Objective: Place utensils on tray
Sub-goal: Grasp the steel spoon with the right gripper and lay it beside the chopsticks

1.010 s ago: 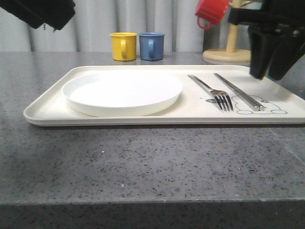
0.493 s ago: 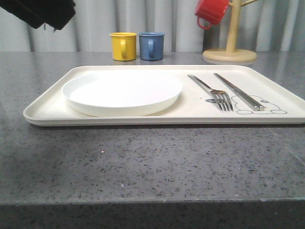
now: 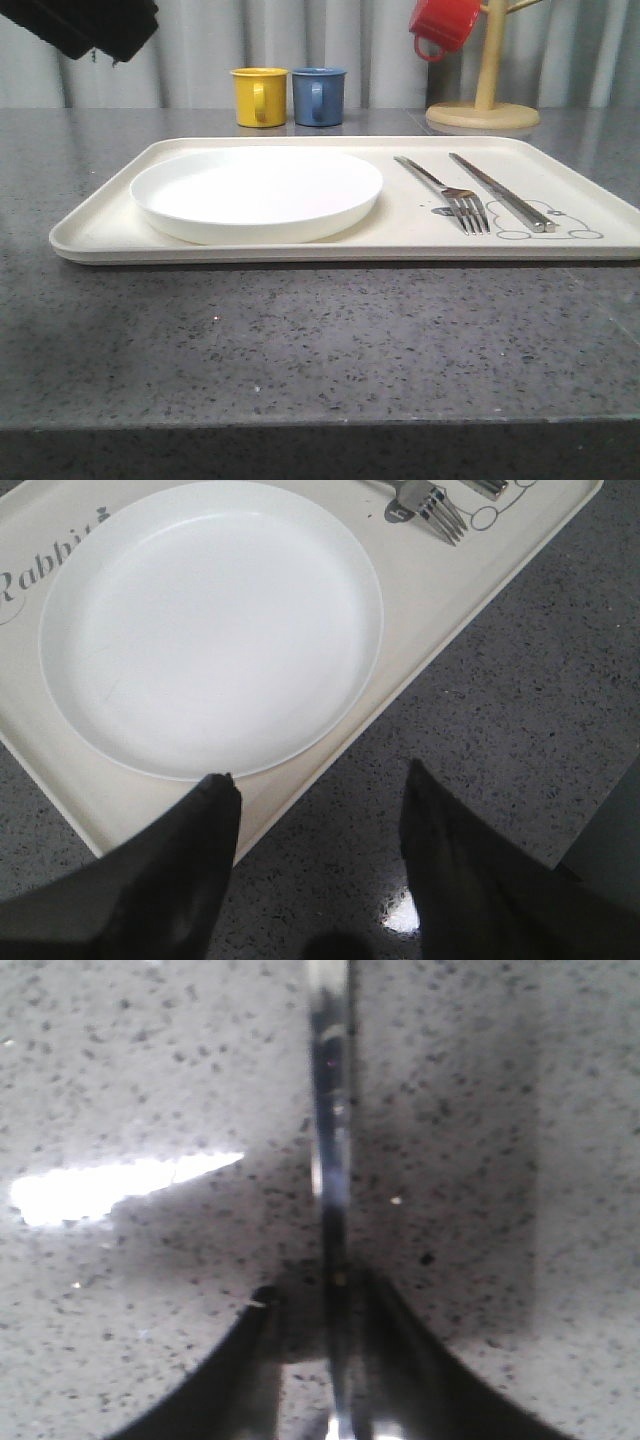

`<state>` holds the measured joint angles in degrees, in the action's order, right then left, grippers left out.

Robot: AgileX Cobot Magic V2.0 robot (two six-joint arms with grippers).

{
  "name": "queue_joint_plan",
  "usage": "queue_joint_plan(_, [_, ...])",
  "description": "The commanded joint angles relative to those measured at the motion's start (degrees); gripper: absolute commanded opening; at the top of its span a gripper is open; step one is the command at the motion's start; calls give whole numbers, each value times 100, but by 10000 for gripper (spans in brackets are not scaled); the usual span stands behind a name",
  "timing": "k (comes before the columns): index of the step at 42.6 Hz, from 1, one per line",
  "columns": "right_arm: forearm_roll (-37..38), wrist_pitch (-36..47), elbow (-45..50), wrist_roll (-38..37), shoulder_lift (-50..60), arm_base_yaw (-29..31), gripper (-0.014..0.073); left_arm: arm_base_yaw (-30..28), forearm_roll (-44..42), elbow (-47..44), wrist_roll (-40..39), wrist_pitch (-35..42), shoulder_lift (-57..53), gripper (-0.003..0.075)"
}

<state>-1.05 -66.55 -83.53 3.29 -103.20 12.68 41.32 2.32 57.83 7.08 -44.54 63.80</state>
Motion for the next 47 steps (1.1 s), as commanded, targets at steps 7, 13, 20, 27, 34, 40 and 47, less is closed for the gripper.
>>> queue_joint_plan(7, [-76,41,-150,57,270,29,-36,44,24,152,-59,326,-106,368])
queue_joint_plan(13, [-649,-215,-150,243,643,-275,-36,44,24,152,-59,326,-106,368])
queue_joint_plan(20, [-1142,-211,-150,253,940,-1137,-35,44,24,152,-59,336,-106,368])
queue_joint_plan(27, [-1424,157,-150,-116,883,-1715,-35,44,24,152,-59,336,-106,368])
queue_joint_plan(34, [-1485,429,-144,-438,688,-1908,-35,44,24,152,-59,336,-106,368])
queue_joint_plan(40, [-1475,534,-144,-525,443,-1908,-27,44,24,152,-59,347,-106,368])
queue_joint_plan(47, [-1339,567,-144,-558,311,-1908,109,44,24,152,-59,371,-106,368])
